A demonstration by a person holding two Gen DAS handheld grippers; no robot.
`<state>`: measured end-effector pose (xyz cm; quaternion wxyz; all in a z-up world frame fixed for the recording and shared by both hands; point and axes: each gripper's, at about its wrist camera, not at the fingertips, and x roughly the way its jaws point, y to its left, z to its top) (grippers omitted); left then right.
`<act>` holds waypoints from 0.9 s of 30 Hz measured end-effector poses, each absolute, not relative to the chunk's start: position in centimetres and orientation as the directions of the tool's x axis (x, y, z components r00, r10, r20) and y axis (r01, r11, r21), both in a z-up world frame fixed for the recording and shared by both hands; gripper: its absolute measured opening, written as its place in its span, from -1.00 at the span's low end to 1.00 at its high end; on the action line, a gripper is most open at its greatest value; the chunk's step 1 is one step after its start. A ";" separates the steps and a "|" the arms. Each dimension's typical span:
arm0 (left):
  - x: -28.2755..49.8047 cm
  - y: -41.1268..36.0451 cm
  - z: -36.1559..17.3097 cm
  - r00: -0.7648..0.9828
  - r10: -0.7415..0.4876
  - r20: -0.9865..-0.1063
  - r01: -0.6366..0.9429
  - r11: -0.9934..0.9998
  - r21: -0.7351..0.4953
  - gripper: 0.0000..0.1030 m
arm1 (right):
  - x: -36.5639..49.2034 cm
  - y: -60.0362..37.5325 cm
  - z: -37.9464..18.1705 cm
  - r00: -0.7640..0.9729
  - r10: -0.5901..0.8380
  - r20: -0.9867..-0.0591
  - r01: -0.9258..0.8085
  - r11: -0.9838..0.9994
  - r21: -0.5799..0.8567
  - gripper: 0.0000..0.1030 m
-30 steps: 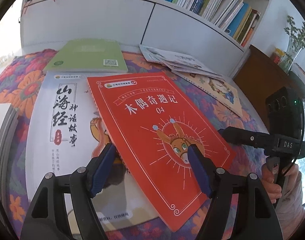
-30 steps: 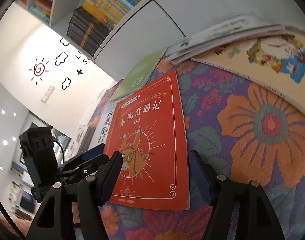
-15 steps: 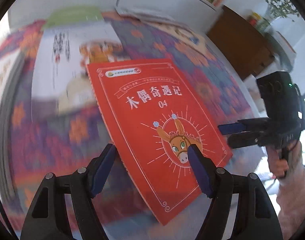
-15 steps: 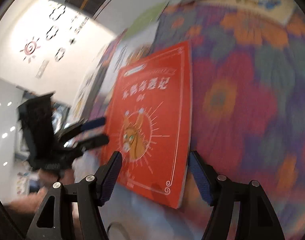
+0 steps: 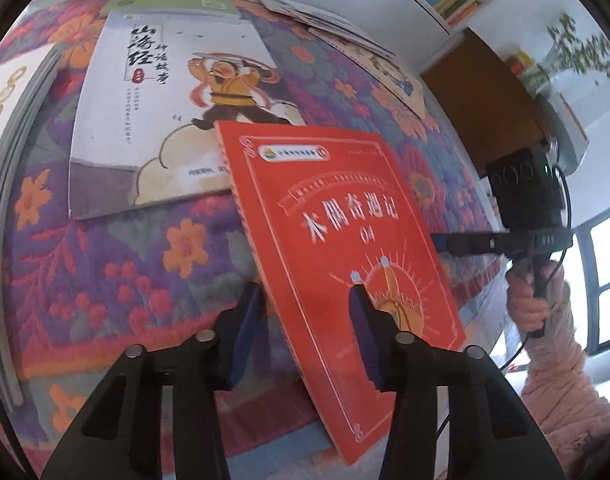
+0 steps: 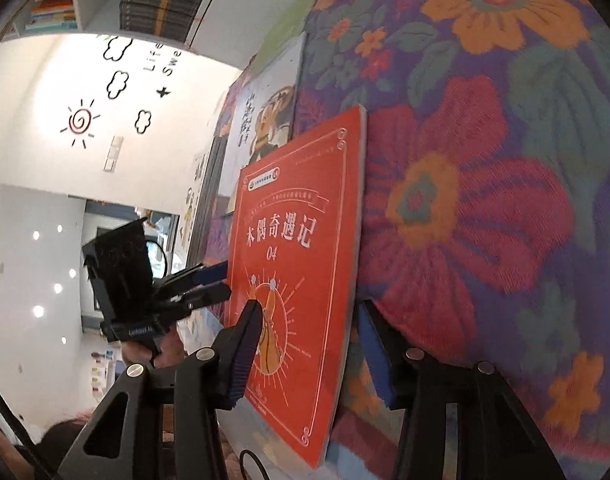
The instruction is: Organize books
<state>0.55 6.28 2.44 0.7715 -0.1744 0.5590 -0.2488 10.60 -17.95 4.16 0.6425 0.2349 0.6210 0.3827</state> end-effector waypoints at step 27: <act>1.6 6.0 2.1 0.276 -0.546 -0.791 0.171 0.838 -0.518 -0.48 | 11.8 -17.5 3.2 -0.029 0.791 -0.612 -0.248 0.587 0.771 -0.83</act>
